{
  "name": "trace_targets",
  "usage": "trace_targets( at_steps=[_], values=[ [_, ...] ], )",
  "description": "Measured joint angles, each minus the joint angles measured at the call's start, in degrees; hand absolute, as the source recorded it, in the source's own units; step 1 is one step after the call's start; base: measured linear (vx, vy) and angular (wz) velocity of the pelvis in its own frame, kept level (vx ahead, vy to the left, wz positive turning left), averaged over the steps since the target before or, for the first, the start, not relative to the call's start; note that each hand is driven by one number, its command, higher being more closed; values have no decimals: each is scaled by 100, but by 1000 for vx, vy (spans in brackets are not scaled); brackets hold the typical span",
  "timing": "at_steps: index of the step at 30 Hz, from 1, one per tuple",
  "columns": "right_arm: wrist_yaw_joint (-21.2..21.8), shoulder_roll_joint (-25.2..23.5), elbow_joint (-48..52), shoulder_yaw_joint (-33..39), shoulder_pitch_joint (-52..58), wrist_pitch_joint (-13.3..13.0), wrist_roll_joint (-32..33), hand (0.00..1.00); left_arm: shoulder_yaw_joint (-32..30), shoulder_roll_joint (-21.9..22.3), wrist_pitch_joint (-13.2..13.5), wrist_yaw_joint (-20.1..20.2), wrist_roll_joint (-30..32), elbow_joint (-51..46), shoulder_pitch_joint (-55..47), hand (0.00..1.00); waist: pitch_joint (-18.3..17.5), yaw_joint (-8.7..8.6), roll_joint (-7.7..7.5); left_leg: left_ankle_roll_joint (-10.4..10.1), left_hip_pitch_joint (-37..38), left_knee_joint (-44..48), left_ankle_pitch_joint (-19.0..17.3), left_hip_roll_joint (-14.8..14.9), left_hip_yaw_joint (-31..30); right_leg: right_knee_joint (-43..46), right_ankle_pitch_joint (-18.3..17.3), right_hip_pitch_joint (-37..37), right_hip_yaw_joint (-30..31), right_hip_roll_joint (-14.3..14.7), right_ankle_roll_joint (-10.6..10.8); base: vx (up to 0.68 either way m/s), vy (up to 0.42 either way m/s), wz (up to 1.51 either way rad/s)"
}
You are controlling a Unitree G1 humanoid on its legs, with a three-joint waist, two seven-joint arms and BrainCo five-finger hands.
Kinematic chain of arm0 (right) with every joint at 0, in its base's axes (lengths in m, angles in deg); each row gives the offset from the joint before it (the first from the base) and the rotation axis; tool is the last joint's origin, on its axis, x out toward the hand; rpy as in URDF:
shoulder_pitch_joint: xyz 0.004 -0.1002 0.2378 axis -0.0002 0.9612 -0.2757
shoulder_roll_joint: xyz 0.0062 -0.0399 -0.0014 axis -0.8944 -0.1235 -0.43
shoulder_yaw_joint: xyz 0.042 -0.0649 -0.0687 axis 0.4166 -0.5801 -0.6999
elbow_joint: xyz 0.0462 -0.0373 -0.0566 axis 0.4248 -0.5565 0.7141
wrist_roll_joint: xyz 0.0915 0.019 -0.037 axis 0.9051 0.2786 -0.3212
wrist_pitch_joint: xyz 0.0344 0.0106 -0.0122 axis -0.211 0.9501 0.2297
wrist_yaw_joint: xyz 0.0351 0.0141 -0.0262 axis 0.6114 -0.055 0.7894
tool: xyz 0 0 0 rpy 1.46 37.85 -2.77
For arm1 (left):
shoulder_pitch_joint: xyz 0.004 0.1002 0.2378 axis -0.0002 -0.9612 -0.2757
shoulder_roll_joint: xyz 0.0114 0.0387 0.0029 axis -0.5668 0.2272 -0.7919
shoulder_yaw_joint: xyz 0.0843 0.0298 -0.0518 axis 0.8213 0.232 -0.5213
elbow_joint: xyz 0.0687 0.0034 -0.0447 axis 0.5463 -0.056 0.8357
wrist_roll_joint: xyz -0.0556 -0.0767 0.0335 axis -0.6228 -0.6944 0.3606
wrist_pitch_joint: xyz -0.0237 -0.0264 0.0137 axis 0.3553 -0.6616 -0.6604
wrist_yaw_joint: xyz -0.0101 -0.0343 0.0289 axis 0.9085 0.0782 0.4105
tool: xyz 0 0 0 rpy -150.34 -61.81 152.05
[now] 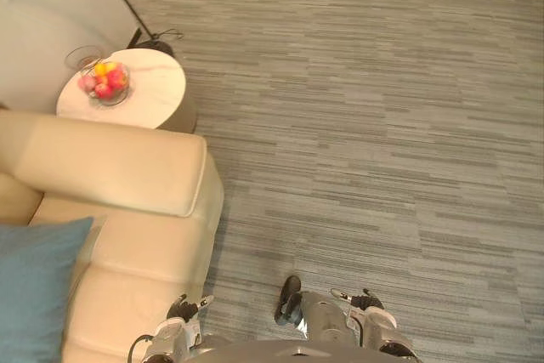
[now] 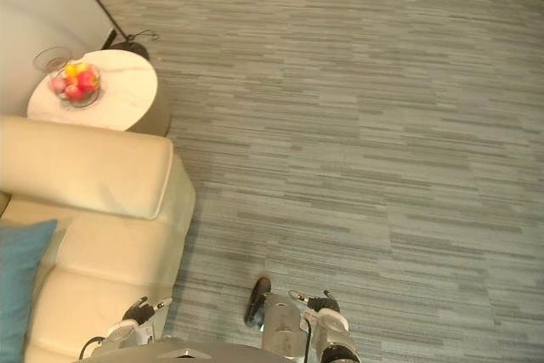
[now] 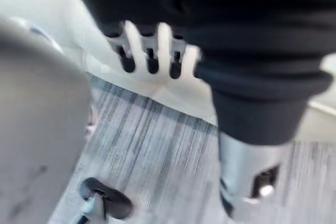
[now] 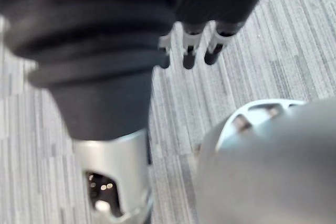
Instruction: Pick up cushions and gather them together orderly.
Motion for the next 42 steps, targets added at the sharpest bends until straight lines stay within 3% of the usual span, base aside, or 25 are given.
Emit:
trace_targets(
  at_steps=[2, 4, 5, 6, 8, 11, 12, 13, 14, 16, 18, 20, 23, 24, 25, 26, 27, 28, 29, 33, 36, 37, 39, 40, 42],
  values=[
    [-52, -10, 3, 18, 34, 7, 2, 0, 0, 14, 5, 4, -4, -139, -4, 0, 49, -3, 33, -14, -599, 1049, -247, 54, -811, 5, -175, 288, 240, 127, -65, 120, -18, -71],
    [-53, -58, 8, 119, 63, 5, 2, 0, 45, 1, 12, 3, -4, -213, -1, 0, 59, 1, 21, -55, -978, 956, -383, -90, -1179, -75, -226, 465, 473, 197, 7, 155, 3, -69],
    [-56, -71, -10, 261, 76, 91, 5, 0, 53, 5, 19, 3, -5, -317, -5, 0, 66, 97, 2, -44, -1252, 43, -426, -379, -1486, -212, -254, 617, 775, 243, 130, 188, 31, -71],
    [-55, -72, -7, 264, 77, 100, 5, 0, 53, 9, 19, 2, -5, -335, -5, 0, 67, 115, -2, -46, -1284, -148, -427, -433, -1545, -229, -251, 630, 823, 242, 140, 225, 47, -97],
    [-59, -79, 21, 267, 84, 115, 2, 0, -4, 77, 23, -13, -4, -442, -11, 0, 64, 217, -28, -129, -1477, -1455, -368, -832, -2319, -253, -258, 638, 1248, 251, 279, 183, 113, -95],
    [-60, -93, 21, 257, 73, 122, 2, 0, -139, 163, 23, -35, -3, -522, -32, 0, 54, 291, -43, -272, -1536, -2294, -148, -1373, -3801, -199, -267, 563, 1826, 260, 524, 234, 192, -111],
    [-59, -105, 21, 235, 73, 123, 0, 0, -201, 191, 29, -38, -6, -539, -62, 0, 51, 335, -38, -191, -1487, -2399, 98, -1477, -4165, -51, -348, 496, 2268, 318, 649, 253, 251, -153],
    [-59, -110, 27, 222, 74, 121, 0, 0, -208, 189, 29, -39, -5, -537, -58, 0, 52, 362, -48, -213, -1401, -2397, 271, -1474, -4069, -1, -381, 496, 2394, 324, 698, 254, 307, -183],
    [-56, -178, 74, 210, 100, 122, -1, 0, -243, 115, 27, -37, -3, -551, -65, 0, -24, 365, -189, -105, -1202, -2307, 311, -1472, -3564, 52, -417, 513, 2810, 276, 765, 257, 345, -148],
    [-51, -325, 148, 214, 191, 110, -1, 0, -240, -4, 27, -35, 3, -509, -100, 0, -196, 347, -386, -1, -1096, -2271, 137, -1495, -3107, -121, -287, 517, 3136, 188, 798, 253, 364, -124],
    [-44, -448, 56, 215, 206, 109, -1, 0, -136, -170, 19, -32, 66, -345, -72, 0, -320, 304, -570, 57, -944, -2328, 95, -1547, -2654, -597, 72, 592, 3358, 95, 885, 231, 325, -126],
    [-43, -456, -75, 208, 140, 118, 0, 0, -26, -213, 18, -32, 104, -302, -54, 0, -330, 337, -578, 64, -764, -2424, 99, -1614, -2462, -943, 389, 687, 3486, 69, 935, 139, 200, -120],
    [-27, -374, -183, 208, 44, 99, -1, 0, 101, -188, 17, -31, 106, -200, -38, 0, -349, 309, -428, 70, -531, -2553, 101, -1647, -2040, -1296, 877, 685, 3257, 33, 828, 35, 109, -108],
    [-1, -276, -234, 199, -42, 106, -3, 0, 125, -170, 9, -32, 106, -146, -71, 0, -324, 311, -233, 120, -401, -2677, 132, -1587, -1709, -1413, 1083, 656, 2607, -4, 575, 4, 94, -127],
    [10, -242, -237, 199, -61, 112, -5, 0, 161, -168, 7, -32, 106, -143, -80, 0, -328, 307, -194, 121, -339, -2741, 132, -1565, -1556, -1390, 1052, 636, 2155, -24, 450, -7, 64, -131],
    [19, -204, -233, 198, -80, 113, -5, 0, 190, -176, 7, -33, 107, -147, -76, 0, -326, 309, -159, 132, -225, -2859, 125, -1545, -1262, -1253, 921, 575, 1111, -119, 233, -7, 23, -97],
    [19, -200, -237, 193, -100, 114, -7, 0, 193, -193, 7, -37, 107, -148, -76, 0, -282, 319, -80, 132, -172, -2913, 125, -1546, -1077, -1176, 887, 543, 495, -188, 191, -28, -23, -132],
    [18, -199, -240, 126, -171, 112, -12, 0, 215, -235, 5, -37, 107, -144, -119, 0, -290, 336, -102, 133, -144, -2915, 124, -1552, -777, -1140, 839, 486, -421, -248, 96, -32, -74, -130],
    [16, -189, -243, 87, -152, 113, -17, 0, 227, -257, 5, -37, 105, -130, -125, 0, -311, 338, -144, 135, -120, -2914, 123, -1598, -716, -1163, 828, 493, -766, -243, 63, -30, -120, -112],
    [16, 15, -269, 105, -61, 107, -8, 0, 315, -194, 7, -32, 178, -108, -121, 0, -268, 286, 13, 121, -44, -2933, 73, -1612, -1069, -1618, 948, 600, -297, 30, 62, -6, -106, -76],
    [12, 87, -294, 195, 7, 108, 4, 0, 318, -122, 7, -30, 207, -97, -95, 0, -321, 203, 113, -23, 61, -2934, -99, -1440, -1104, -2056, 988, 738, -16, 362, 140, -1, -10, -49],
    [4, 91, -310, 223, 18, 108, 10, 0, 318, -130, 7, -30, 215, -101, -51, 0, -316, 198, 122, -47, -45, -2578, -172, -1348, -1096, -2053, 933, 747, 38, 392, 97, 13, 47, -29],
    [-2, 87, -397, 223, 16, 109, 12, 0, 333, -128, 7, -29, 215, -151, -29, 0, -226, 219, -21, -41, -307, -1778, -192, -1197, -1087, -2050, 925, 781, 153, 395, 96, 13, 23, -32],
    [-51, 89, -444, 221, 25, 111, 14, 0, 341, -104, 6, -18, 203, -208, -12, 0, -165, 267, -6, -26, -634, -934, -210, -1004, -1096, -2064, 920, 863, 269, 439, 90, 10, 20, -36],
    [-61, 163, -446, 221, 17, 116, 15, 0, 336, -80, 7, -20, 198, -246, -10, 0, -108, 296, 46, 0, -744, -602, -272, -966, -1138, -2064, 918, 927, 460, 449, 92, 11, 52, -47]
  ],
)
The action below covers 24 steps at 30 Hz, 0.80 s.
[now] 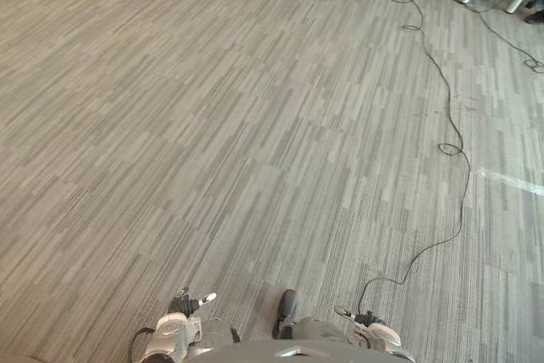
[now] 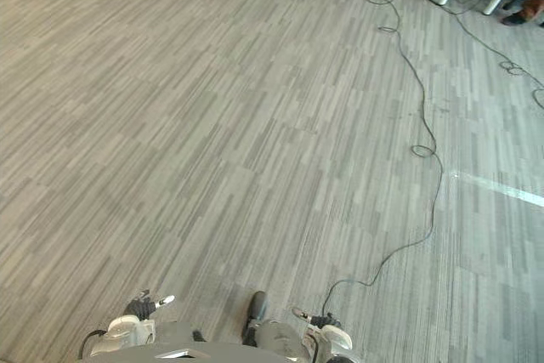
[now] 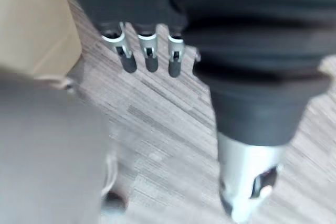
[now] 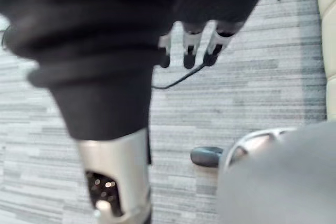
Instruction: Pick up cushions and gather them together orderly.
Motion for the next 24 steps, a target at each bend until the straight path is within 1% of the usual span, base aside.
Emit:
trace_targets(
  at_steps=[2, 5, 7, 8, 9, 10, 11, 12, 13, 14, 15, 16, 17, 18, 19, 20, 21, 22, 23, 24],
  values=[
    [0, 76, 1, -1, -65, -2, 17, 0, 3, 22, 0, -2, -2, -52, -2, 0, 59, 26, 52, 19, -169, -49, -117, -82, -76, -13, 0, 1, 256, -21, 0, 18, 93, -61],
    [0, 138, 17, -4, -60, 0, 48, 0, -11, 15, -2, -9, -5, -91, -6, 0, 112, 81, 167, 0, -350, -679, -132, -119, -149, -45, 1, -10, 478, -74, 2, 14, 92, -47],
    [-2, 129, 129, -3, -27, 5, 49, 0, -69, 22, -10, -11, -6, -135, -28, 0, 131, 86, 211, -6, -469, -1427, -126, -153, -262, -148, 10, -8, 575, -118, 18, 29, 131, -41],
    [-5, 87, 250, -13, 54, 7, 49, 0, -100, 41, -12, -11, -18, -167, -45, 0, 95, 165, 316, 3, -447, -1827, 107, -187, -292, -111, 13, 14, 602, -55, 143, 91, 139, -45],
    [-7, 77, 259, -7, 62, 4, 50, 0, -111, 58, -16, -12, -18, -158, -46, 0, 90, 207, 365, 41, -404, -1902, 199, -180, -268, 118, -49, -67, 562, -62, 155, 133, 103, -34],
    [-9, 53, 326, 25, 86, 9, 172, 0, -109, 55, -16, -10, -21, -164, -68, 0, 96, 196, 349, 27, -393, -1914, 206, -200, -263, 934, -496, -179, 461, -176, 164, 170, 64, -2],
    [-10, 45, 348, 32, 121, 9, 172, 0, -124, 30, -16, -9, -25, -170, -64, 0, 101, 207, 290, 7, -373, -1897, 218, -242, -250, 1120, -696, -101, 434, -227, 165, 266, 46, 27],
    [-18, 8, 361, 11, 175, 12, 174, 0, -151, -32, -11, -10, -48, -199, -66, 0, 131, 225, 173, 0, -321, -1619, 352, -258, -157, 1021, -955, 213, 463, -308, 226, 288, 23, 33],
    [-24, 17, 372, -19, 165, 16, 176, 0, -174, -31, -4, -14, -54, -225, -57, 0, 171, 244, 187, 35, -429, -1276, 311, -160, -148, 824, -944, 357, 458, -285, 222, 279, 77, 23],
    [-32, -50, 493, -67, 125, -4, 179, 0, -336, -81, 15, -14, -124, -334, -97, 0, 215, 326, 61, 28, -1142, -431, 43, -87, -354, 547, -927, 500, 578, -300, 235, 213, 130, -6],
    [-38, -61, 513, -48, 40, -12, 179, 0, -459, -69, -8, -19, -140, -339, -156, 0, 210, 358, 51, 45, -1373, -673, 92, -175, -510, 523, -942, 520, 647, -394, 293, 185, 160, -17],
    [-40, -50, 529, -43, 44, -12, 179, 0, -460, -63, -9, -27, -154, -345, -208, 0, 214, 366, 47, 17, -1472, -840, 142, -177, -538, 510, -960, 527, 658, -411, 354, 234, 162, -28],
    [-38, -32, 585, -42, 24, -17, 180, 0, -447, -27, -12, -33, -161, -341, -307, 0, 161, 378, 142, -17, -1568, -1277, 350, -156, -629, 498, -1020, 560, 718, -399, 459, 214, 164, -37],
    [-39, -44, 621, -42, 30, -16, 180, 0, -431, 3, -33, -36, -174, -304, -446, 0, 136, 416, 171, 86, -1594, -1435, 823, -150, -670, 517, -1124, 635, 818, -432, 609, 244, 197, -41],
    [-38, -67, 646, -36, 42, -17, 182, 0, -437, -4, -42, -37, -187, -275, -505, 0, 103, 441, 130, 249, -1553, -1433, 918, -199, -692, 545, -1193, 660, 887, -490, 671, 462, 275, -31],
    [-37, -183, 674, -4, 119, -26, 183, 0, -534, -54, -78, -40, -234, -264, -581, 0, -45, 480, -104, 418, -1506, -1436, 776, -442, -656, 685, -1381, 612, 943, -753, 835, 506, 252, -10],
    [-37, -263, 657, 2, 218, -29, 183, 0, -567, -101, -82, -54, -232, -253, -631, 0, -179, 481, -205, 471, -1492, -1444, 639, -590, -608, 868, -1473, 545, 935, -917, 984, 547, 212, 3],
    [-33, -307, 648, 5, 245, -27, 182, 0, -597, -129, -82, -64, -232, -241, -615, 0, -211, 477, -304, 521, -1491, -1429, 587, -673, -575, 1018, -1529, 491, 932, -998, 1055, 340, 79, 16],
    [-28, -381, 640, 28, 270, -25, 182, 0, -632, -186, -83, -94, -229, -198, -543, 0, -219, 458, -435, 632, -1460, -1320, 501, -796, -544, 1434, -1644, 361, 975, -1159, 1198, 434, 117, 22],
    [-27, -412, 610, 69, 269, -21, 179, 0, -619, -236, -96, -116, -226, -113, -491, 0, -223, 417, -485, 679, -1398, -1250, 409, -879, -591, 2070, -1681, 161, 1103, -1266, 1242, 499, 162, 21]
  ],
)
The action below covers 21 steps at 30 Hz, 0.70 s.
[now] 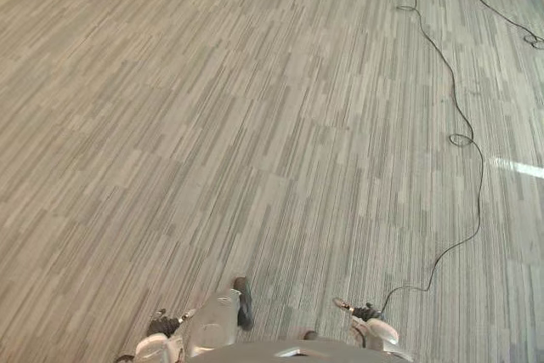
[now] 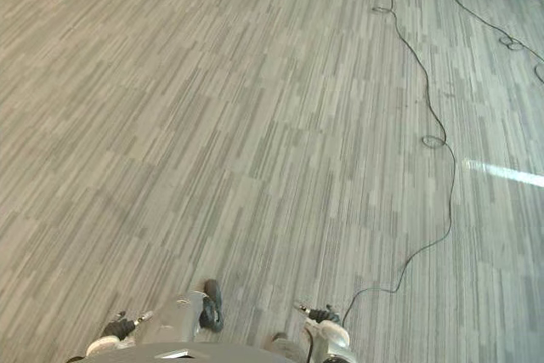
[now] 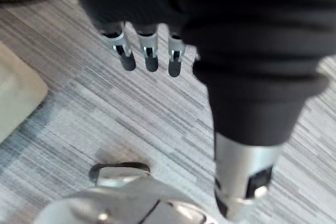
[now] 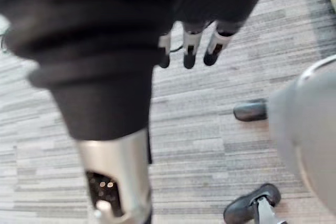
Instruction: Pick up cushions and gather them together orderly.
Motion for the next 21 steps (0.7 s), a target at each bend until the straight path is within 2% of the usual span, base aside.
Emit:
trace_targets(
  at_steps=[1, 2, 3, 4, 5, 6, 8, 9, 10, 11, 12, 13, 15, 16, 17, 18, 19, 21],
  values=[
    [3, -18, 3, 69, -7, 0, -4, 0, 7, -28, -16, -18, 3, 15, -4, 0, 15, -33, -37, 38, 201, -26, -91, -62, -1, 1031, 68, -344, 192, -109, 160, 480, 165, 14],
    [4, -18, 2, 72, -5, 0, -4, 0, 31, -39, -23, -30, 8, 17, -8, 0, 22, -50, -46, 57, 336, -81, -150, -90, 1, 1569, 200, -520, 229, -175, 316, 448, 151, 6],
    [5, -30, 2, 57, 9, 2, -6, 0, 173, -84, -33, -41, 8, -5, -21, 0, 60, -87, -56, 85, 763, -200, -351, -136, -10, 2850, 632, -938, 276, -316, 446, 356, 96, 4],
    [12, -51, 1, 32, 14, 4, -14, 0, 236, -117, -34, -42, 5, -29, -28, 0, 105, -103, -77, 79, 1115, -306, -443, -173, -26, 3526, 665, -1107, 218, -420, 375, 358, 78, 4],
    [25, -35, 16, 23, 16, 1, -16, 0, 238, -118, -34, -43, 3, -43, -41, 0, 136, -136, -44, 90, 1310, -399, -490, -176, -36, 3812, 628, -1173, 133, -481, 243, 407, 27, 10],
    [27, 39, 42, -107, 5, -6, -20, 0, 310, -113, -29, -43, 0, -74, -39, 0, 151, -256, 7, 47, 1999, -798, -626, -170, -132, 4246, 437, -1467, -267, -542, -92, 403, 9, 10],
    [28, 28, 47, -112, -7, -31, -20, 0, 337, -128, -26, -44, -5, -81, 15, 0, 177, -273, -5, 2, 2348, -1021, -691, -160, -149, 4209, 279, -1718, -500, -545, -220, 372, -24, 4],
    [39, 31, 55, -77, -23, -52, 0, 0, 351, -130, -26, -42, -16, -75, 50, 0, 199, -322, 5, -2, 2628, -1194, -690, -128, -146, 3961, 95, -1908, -736, -524, -391, 443, -91, 7],
    [40, 69, 56, -80, -84, -88, -2, 0, 385, -110, -26, -42, -55, -77, 55, 0, 225, -417, 50, -5, 2853, -1339, -689, -43, -153, 3515, 1, -2067, -986, -444, -531, 451, -112, 11],
    [40, 87, 56, -80, -119, -94, -2, 0, 403, -97, -26, -42, -57, -78, 60, 0, 238, -472, 74, -7, 2949, -1391, -688, 3, -160, 3237, -10, -2158, -1095, -378, -585, 357, -106, 19],
    [40, 106, 61, -77, -166, -98, -3, 0, 446, -88, -25, -42, -56, -76, 88, 0, 253, -541, 96, -9, 3086, -1467, -686, 96, -183, 2640, 71, -2310, -1239, -244, -712, 483, -177, 30],
    [39, 108, 61, -68, -206, -99, -4, 0, 469, -60, -27, -38, -56, -72, 180, 0, 278, -601, 94, -9, 3274, -1548, -686, 212, -286, 1525, 448, -2480, -1222, 12, -817, 394, -149, 35],
    [40, 110, 62, -66, -212, -94, -10, 0, 477, -25, -27, -35, -52, -64, 178, 0, 311, -643, 81, -9, 3438, -1616, -686, 279, -399, 655, 895, -2514, -1012, 184, -745, 451, -211, 45],
    [39, 96, 53, -73, -165, -90, -17, 0, 499, -32, -23, -34, -44, -66, 177, 0, 344, -725, -36, -11, 3633, -1698, -687, 234, -612, -464, 1437, -2375, -610, 237, -550, 596, -312, 70],
    [44, 84, 3, -62, -141, -82, -14, 0, 492, -20, -23, -28, -50, -54, 198, 0, 381, -768, -172, -64, 3809, -1752, -692, 173, -828, -707, 2420, -2228, -410, 234, -638, 474, -253, 65],
    [43, 81, -14, -24, -156, -80, -14, 0, 487, 12, -24, -28, -43, -32, 232, 0, 415, -768, -125, -123, 3860, -1750, -667, 216, -904, -622, 2617, -2225, -394, 268, -767, 533, -306, 22],
    [42, 166, -61, 101, -283, -75, -23, 0, 492, 135, -22, -1, -29, 8, 339, 0, 535, -710, 92, -183, 3867, -1697, -592, 323, -1075, -214, 2251, -2350, -373, 378, -787, 386, -233, -15],
    [48, 203, -49, 285, -391, -69, -15, 0, 422, 286, -10, 11, 2, 55, 353, 0, 608, -738, 322, -438, 3862, -1368, -265, 456, -1420, 326, 1730, -2390, -349, 536, -905, 440, -237, -22]
  ],
)
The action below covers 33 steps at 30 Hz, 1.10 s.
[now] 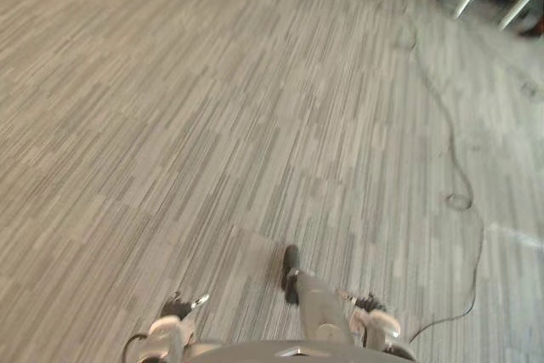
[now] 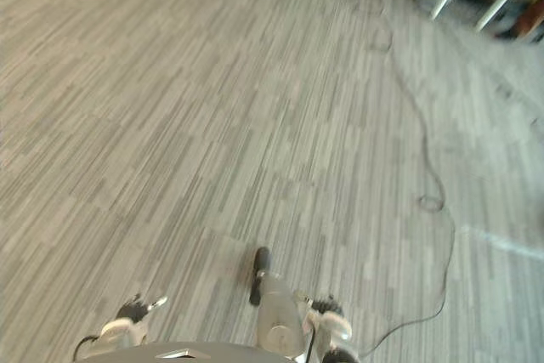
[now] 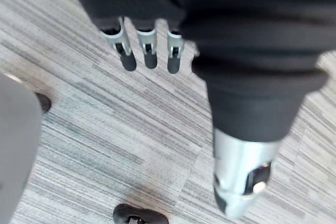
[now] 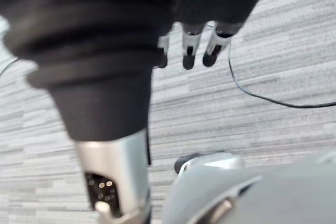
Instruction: Pick up cushions and gather them together orderly.
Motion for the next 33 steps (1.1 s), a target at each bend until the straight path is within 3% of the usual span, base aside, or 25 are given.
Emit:
trace_targets(
  at_steps=[3, 4, 5, 7, 9, 10, 11, 12, 15, 16, 17, 18, 19, 21, 22, 23, 24, 25, 27, 28, 29, 30, 31, 32, 33],
  values=[
    [-4, 7, 24, 149, 157, 5, -1, 0, -101, 110, -4, 10, 12, 11, -16, 0, -64, -26, 145, -396, -219, 1122, 451, 282, -305, 278, -453, 416, -248, 121, -103, 522, -161, 20],
    [-4, -11, 98, 133, 268, 10, -2, 0, -120, 119, -4, 21, 13, -27, -14, 0, -68, -44, 155, -458, -470, 1800, 844, 360, -448, 326, -608, 646, -366, 123, -139, 420, -83, 39],
    [-10, -30, 161, 112, 373, 7, 0, 0, -190, 156, -10, 27, 14, -109, -9, 0, -72, -66, 151, -740, -814, 2515, 1505, 383, -549, 275, -764, 905, -464, 117, -130, 520, -96, 39],
    [-18, -20, 303, 16, 502, 12, 9, 0, -239, 164, -14, 50, 16, -146, 0, 0, -73, -53, 195, -1001, -1525, 3855, 2397, 561, -475, -22, -988, 1361, -506, 146, -189, 392, -46, 29],
    [-39, 0, 328, 33, 558, 27, 52, 0, -254, 177, -16, 96, 10, -286, 0, 0, -9, 59, 260, -439, -2439, 5416, 1280, 900, 120, -362, -1166, 2033, -474, 260, -172, 461, -18, 14],
    [-47, -5, 304, 24, 548, 63, 94, 0, -222, 158, -17, 93, 10, -347, 0, 0, 4, 109, 230, -262, -2788, 5516, 816, 905, 375, -610, -1219, 2418, -473, 248, -120, 449, 20, 8],
    [-47, -8, 281, 20, 549, 73, 122, 0, -199, 145, -11, 99, 7, -367, -4, 0, -2, 141, 223, -221, -2935, 5476, 638, 890, 503, -728, -1231, 2600, -475, 231, -97, 440, 62, -7],
    [-47, -15, 114, 31, 520, 82, 164, 0, -113, 118, 10, 99, 7, -480, 0, 0, -11, 262, 205, -136, -3358, 4924, 176, 882, 998, -930, -1242, 2974, -473, 110, 3, 441, 88, -25],
    [-43, -132, 126, 39, 489, 95, 244, 0, -87, 103, 30, 105, 9, -591, 13, 0, -22, 310, 190, -75, -3891, 2770, 79, 653, 1457, -1155, -1458, 3420, -432, -145, 387, 490, 190, -17],
    [-55, -152, 126, 99, 520, 97, 260, 0, -115, 126, 35, 105, -2, -634, 12, 0, -20, 391, 131, -59, -3869, 1507, 975, 358, 1374, -1236, -1623, 3640, -322, -313, 597, 425, 208, -18],
    [-57, -155, 111, 87, 539, 104, 261, 0, -104, 132, 41, 97, 16, -641, 12, 0, -61, 449, 54, 168, -3768, 1378, 1121, 211, 1423, -1348, -1662, 3727, -194, -351, 588, 688, 266, -9],
    [-51, -238, 113, -6, 553, 119, 260, 0, -67, 74, 43, 96, 75, -662, 25, 0, -202, 443, -30, 65, -3821, 1460, 898, 106, 1473, -1559, -1647, 3781, 53, -343, 424, 578, 145, -3],
    [-53, -225, 82, -21, 495, 133, 226, 0, -83, 44, 67, 104, 66, -681, 42, 0, -190, 449, -40, 205, -4013, 2070, 615, 258, 1429, -1804, -1162, 3868, 314, -49, 143, 688, 173, -2],
    [-60, -235, 48, -14, 395, 128, 216, 0, -96, -31, 77, 105, 65, -678, 126, 0, -163, 560, -56, 198, -4203, 2789, 507, 463, 1411, -1913, -863, 4039, 476, -53, 250, 371, 132, -19],
    [-60, -293, 14, 17, 293, 117, 213, 0, -165, -99, 88, 104, 104, -652, 188, 0, -208, 626, -236, 159, -4356, 2819, 256, 284, 1335, -1843, -823, 4146, 701, -273, 305, 343, 206, -18],
    [-57, -244, -27, 12, 374, 115, 211, 0, -110, -89, 81, 91, 130, -579, 116, 0, -426, 578, -319, 249, -4136, 1874, 468, 34, 1112, -1617, -949, 4109, 828, -367, 510, 308, 201, -15],
    [-42, -251, -61, -14, 377, 96, 209, 0, -95, -88, 87, 101, 66, -559, 80, 0, -468, 558, -411, 427, -4091, 1982, 404, -70, 1169, -1308, -1077, 4032, 891, -461, 683, 505, 236, -5],
    [-10, -256, -114, -94, 390, 65, 196, 0, 0, -210, 82, 91, 89, -433, 79, 0, -582, 504, -561, 467, -3903, 2007, 38, -332, 1307, 366, -1292, 3346, 1181, -784, 1013, 547, 200, -4],
    [-7, -256, -222, -125, 374, 103, 140, 0, 107, -271, 64, 92, 75, -323, 106, 0, -565, 497, -605, 477, -3518, 1950, -175, -434, 1478, 2266, -702, 2515, 1670, -836, 1565, 430, 133, -12],
    [-4, -263, -311, -153, 387, 110, 90, 0, 205, -311, 20, 75, 74, -305, 93, 0, -509, 476, -546, 511, -3135, 1822, -211, -477, 1538, 3262, -451, 2170, 1651, -847, 1656, 459, 131, -11],
    [2, -209, -280, -140, 413, 98, 106, 0, 424, -353, -25, 74, 80, -275, -11, 0, -456, 341, -433, 535, -2470, 1416, -217, -595, 1562, 4184, -495, 1800, 1094, -983, 1451, 724, 180, -14],
    [-1, -160, -175, -196, 420, 96, 65, 0, 543, -345, -63, 78, 113, -264, -25, 0, -447, 272, -375, 532, -1883, 903, -214, -656, 1561, 4406, -771, 1470, 496, -1046, 946, 602, 134, -9],
    [0, -166, -149, -194, 432, 91, 58, 0, 580, -345, -73, 78, 113, -251, -23, 0, -448, 259, -368, 528, -1718, 735, -212, -666, 1560, 4335, -912, 1366, 298, -1046, 796, 425, 60, -13],
    [2, -167, -114, -150, 427, 74, 58, 0, 607, -348, -101, 79, 110, -162, 0, 0, -420, 254, -339, 508, -1382, 455, -198, -661, 1557, 3935, -1242, 1205, -70, -984, 633, 413, -7, 0],
    [4, -118, -108, -80, 419, 65, 67, 0, 659, -346, -107, 82, 109, -87, 56, 0, -393, 187, -289, 502, -990, 161, -194, -602, 1498, 2847, -1568, 1016, -559, -788, 443, 500, -53, 20]
  ],
)
